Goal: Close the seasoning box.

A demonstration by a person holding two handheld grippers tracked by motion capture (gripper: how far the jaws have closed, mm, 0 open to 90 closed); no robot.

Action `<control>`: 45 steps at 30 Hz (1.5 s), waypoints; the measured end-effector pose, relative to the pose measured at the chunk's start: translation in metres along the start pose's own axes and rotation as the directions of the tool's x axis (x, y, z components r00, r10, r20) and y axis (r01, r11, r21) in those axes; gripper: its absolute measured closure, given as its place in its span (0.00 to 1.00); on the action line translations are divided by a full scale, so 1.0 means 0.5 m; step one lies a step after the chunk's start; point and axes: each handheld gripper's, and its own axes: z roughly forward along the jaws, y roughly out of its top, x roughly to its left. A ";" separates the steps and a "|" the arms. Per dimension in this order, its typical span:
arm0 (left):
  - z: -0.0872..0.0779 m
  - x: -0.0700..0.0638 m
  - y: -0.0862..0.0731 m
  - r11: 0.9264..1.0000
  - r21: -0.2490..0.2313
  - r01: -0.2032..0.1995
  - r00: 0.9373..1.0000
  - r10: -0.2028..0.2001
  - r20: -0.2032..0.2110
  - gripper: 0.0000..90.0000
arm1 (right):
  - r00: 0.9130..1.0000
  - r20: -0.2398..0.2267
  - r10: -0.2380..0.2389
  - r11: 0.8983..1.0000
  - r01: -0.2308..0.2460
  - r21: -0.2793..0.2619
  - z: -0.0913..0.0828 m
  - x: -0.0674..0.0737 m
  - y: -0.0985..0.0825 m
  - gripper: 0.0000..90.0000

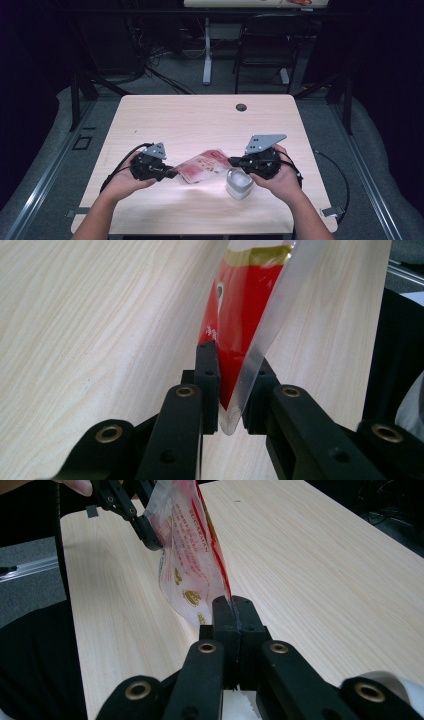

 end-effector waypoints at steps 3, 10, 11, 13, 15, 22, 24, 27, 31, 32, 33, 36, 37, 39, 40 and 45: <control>0.002 0.001 -0.006 1.000 -0.013 0.010 1.000 -0.010 -0.002 0.90 | 1.000 0.005 -0.008 1.000 0.008 0.010 0.002 0.002 0.008 1.00; 0.018 -0.002 -0.023 0.999 -0.029 0.026 1.000 -0.026 -0.007 0.90 | 1.000 0.013 -0.026 0.999 0.026 0.034 0.009 0.007 0.027 1.00; 0.020 -0.003 -0.024 0.999 -0.029 0.030 0.999 -0.030 -0.014 0.90 | 0.999 0.014 -0.031 0.999 0.031 0.041 0.010 0.007 0.029 1.00; 0.023 -0.004 -0.027 0.999 -0.029 0.030 0.999 -0.030 -0.019 0.90 | 0.999 0.015 -0.037 0.998 0.036 0.043 0.012 0.009 0.034 1.00; 0.027 -0.005 -0.029 0.999 -0.023 0.032 0.999 -0.032 -0.018 0.90 | 0.999 0.015 -0.039 0.998 0.038 0.046 0.012 0.011 0.038 1.00; 0.034 -0.002 -0.033 0.999 -0.019 0.033 0.999 -0.033 -0.029 0.90 | 0.999 0.017 -0.052 0.997 0.051 0.051 0.018 0.013 0.052 1.00; 0.036 0.001 -0.037 0.999 -0.030 0.043 0.999 -0.044 -0.023 0.90 | 0.998 0.017 -0.053 0.997 0.053 0.053 0.020 0.014 0.055 1.00; 0.038 0.002 -0.044 0.998 -0.035 0.051 0.998 -0.052 -0.025 0.89 | 0.998 0.013 -0.059 0.997 0.058 0.052 0.025 0.017 0.062 1.00; 0.039 0.004 -0.053 0.998 -0.034 0.059 0.998 -0.060 -0.028 0.89 | 0.998 0.014 -0.068 0.996 0.067 0.061 0.033 0.021 0.072 1.00; 0.039 0.004 -0.055 0.998 -0.033 0.061 0.997 -0.062 -0.037 0.89 | 0.998 0.013 -0.069 0.996 0.068 0.061 0.034 0.022 0.073 1.00; 0.039 0.005 -0.057 0.997 -0.034 0.062 0.997 -0.063 -0.038 0.89 | 0.998 0.013 -0.069 0.996 0.068 0.059 0.037 0.024 0.076 1.00; 0.038 0.007 -0.064 0.997 -0.039 0.068 0.997 -0.070 -0.044 0.89 | 0.997 0.008 -0.077 0.995 0.077 0.064 0.042 0.028 0.085 1.00; 0.037 0.008 -0.066 0.997 -0.036 0.067 0.996 -0.069 -0.050 0.89 | 0.997 0.009 -0.080 0.995 0.079 0.063 0.045 0.030 0.088 1.00; 0.035 0.009 -0.072 0.997 -0.037 0.072 0.996 -0.073 -0.050 0.89 | 0.996 0.005 -0.088 0.993 0.088 0.074 0.050 0.033 0.095 1.00; 0.035 0.009 -0.074 0.997 -0.033 0.073 0.995 -0.075 -0.060 0.89 | 0.996 0.004 -0.091 0.993 0.090 0.078 0.053 0.035 0.098 1.00; 0.036 0.014 -0.088 0.996 -0.028 0.085 0.994 -0.087 -0.071 0.89 | 0.995 -0.002 -0.103 0.990 0.102 0.093 0.070 0.043 0.112 1.00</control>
